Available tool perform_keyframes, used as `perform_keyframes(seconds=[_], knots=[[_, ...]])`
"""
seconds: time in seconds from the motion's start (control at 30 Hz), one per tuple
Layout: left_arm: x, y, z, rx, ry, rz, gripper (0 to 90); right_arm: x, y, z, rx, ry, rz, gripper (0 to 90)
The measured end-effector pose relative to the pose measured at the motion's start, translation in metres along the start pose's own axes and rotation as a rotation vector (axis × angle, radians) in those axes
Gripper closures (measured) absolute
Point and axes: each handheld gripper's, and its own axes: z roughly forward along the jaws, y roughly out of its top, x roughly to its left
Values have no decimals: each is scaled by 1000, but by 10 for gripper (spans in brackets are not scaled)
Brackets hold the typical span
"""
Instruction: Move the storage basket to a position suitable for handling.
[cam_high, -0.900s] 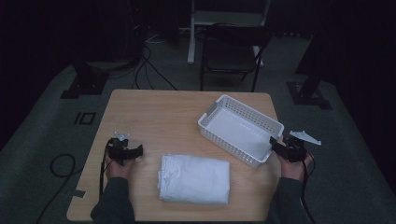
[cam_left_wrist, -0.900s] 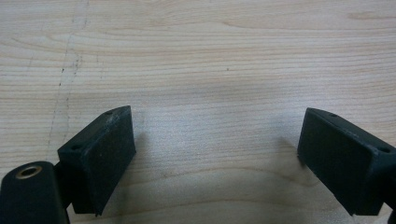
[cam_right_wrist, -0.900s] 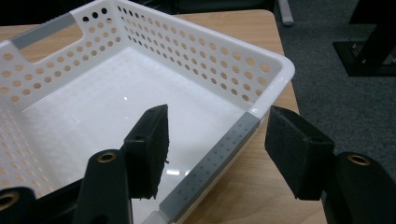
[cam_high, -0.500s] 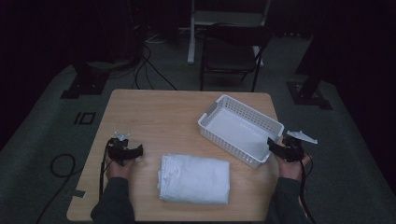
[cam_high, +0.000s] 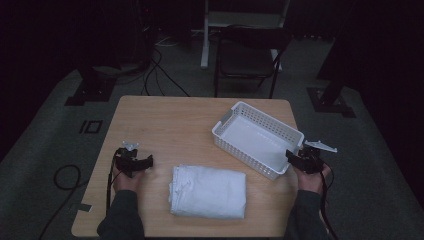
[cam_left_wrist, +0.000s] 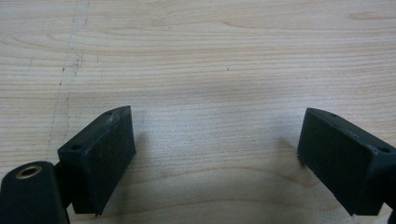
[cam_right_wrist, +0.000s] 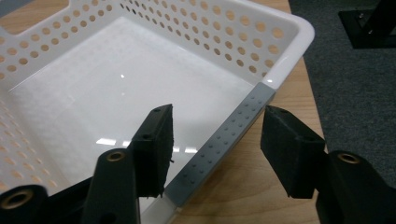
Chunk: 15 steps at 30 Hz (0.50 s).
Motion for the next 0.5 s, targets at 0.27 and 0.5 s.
perform_keyframes(seconds=[0.27, 0.5], knots=[[0, 0, 0, 0, 0, 0, 106, -1, -1, 1, 6, -10, 10, 524], [-1, 0, 1, -3, 6, -6, 106, 0, -1, 4, 3, 17, 28, 537]])
